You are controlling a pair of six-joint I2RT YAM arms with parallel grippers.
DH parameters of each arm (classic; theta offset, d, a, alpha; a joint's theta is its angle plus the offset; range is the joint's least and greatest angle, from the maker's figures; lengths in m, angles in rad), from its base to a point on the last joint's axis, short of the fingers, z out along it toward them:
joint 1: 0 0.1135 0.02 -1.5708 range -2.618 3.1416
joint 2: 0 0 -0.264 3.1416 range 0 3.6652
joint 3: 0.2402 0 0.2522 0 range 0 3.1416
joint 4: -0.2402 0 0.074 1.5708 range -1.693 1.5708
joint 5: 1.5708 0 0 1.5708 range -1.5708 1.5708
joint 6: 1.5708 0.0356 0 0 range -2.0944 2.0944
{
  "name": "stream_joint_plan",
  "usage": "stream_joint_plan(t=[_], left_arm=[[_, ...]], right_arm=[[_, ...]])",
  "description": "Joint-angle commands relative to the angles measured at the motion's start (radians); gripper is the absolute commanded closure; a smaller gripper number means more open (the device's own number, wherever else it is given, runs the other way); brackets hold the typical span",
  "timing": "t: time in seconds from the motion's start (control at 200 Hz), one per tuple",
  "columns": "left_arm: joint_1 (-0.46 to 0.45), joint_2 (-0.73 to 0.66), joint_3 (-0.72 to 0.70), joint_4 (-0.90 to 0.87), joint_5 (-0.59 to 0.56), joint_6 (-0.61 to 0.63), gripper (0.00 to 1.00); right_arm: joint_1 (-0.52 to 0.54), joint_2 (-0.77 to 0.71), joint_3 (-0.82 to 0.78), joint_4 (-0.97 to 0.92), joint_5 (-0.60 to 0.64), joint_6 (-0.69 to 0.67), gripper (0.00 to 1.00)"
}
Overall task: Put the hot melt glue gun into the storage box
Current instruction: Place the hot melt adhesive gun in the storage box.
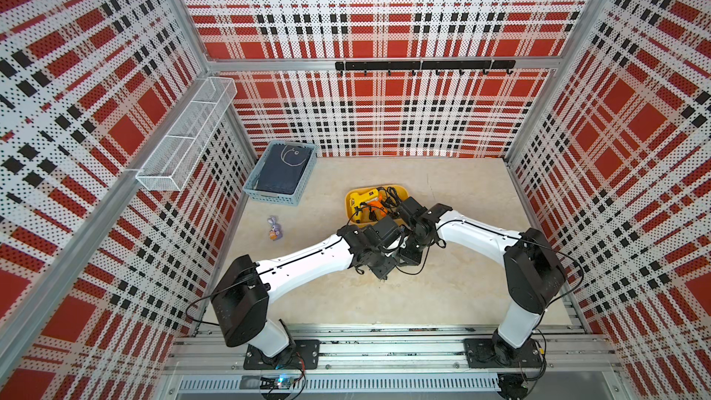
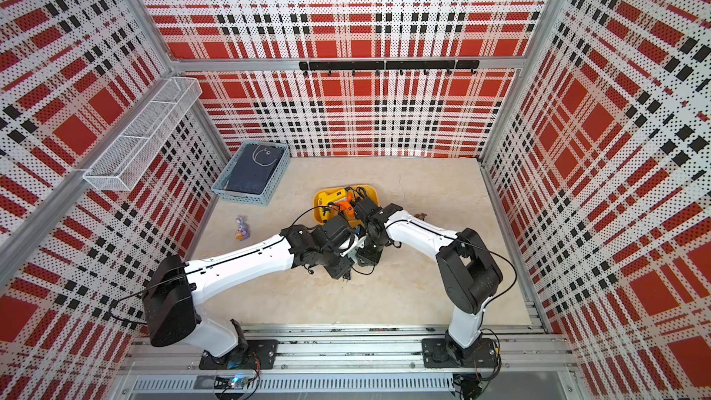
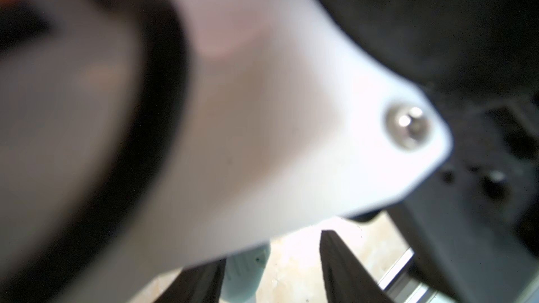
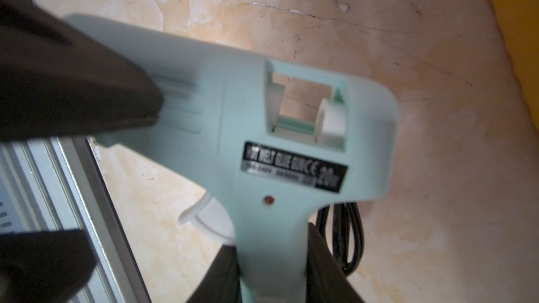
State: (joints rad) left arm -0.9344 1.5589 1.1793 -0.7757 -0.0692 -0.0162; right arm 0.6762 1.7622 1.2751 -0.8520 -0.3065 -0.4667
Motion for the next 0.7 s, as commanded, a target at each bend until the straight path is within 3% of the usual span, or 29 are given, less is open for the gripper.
stream_joint_plan(t=[0.0, 0.361, 0.536, 0.691], left_arm=[[0.004, -0.005, -0.021, -0.076, -0.06, -0.023, 0.47], [0.082, -0.149, -0.029, -0.073, -0.064, -0.065, 0.42], [0.16, -0.218, 0.039, -0.085, -0.05, -0.095, 0.3], [0.345, -0.343, 0.101, -0.064, -0.034, -0.144, 0.25]], right_arm=[[-0.019, -0.078, 0.042, 0.021, -0.073, 0.02, 0.8], [-0.066, -0.083, 0.066, 0.045, -0.102, 0.053, 0.82], [-0.069, -0.061, 0.143, 0.059, 0.06, 0.037, 0.83], [-0.07, -0.06, 0.213, 0.123, 0.261, -0.064, 0.82]])
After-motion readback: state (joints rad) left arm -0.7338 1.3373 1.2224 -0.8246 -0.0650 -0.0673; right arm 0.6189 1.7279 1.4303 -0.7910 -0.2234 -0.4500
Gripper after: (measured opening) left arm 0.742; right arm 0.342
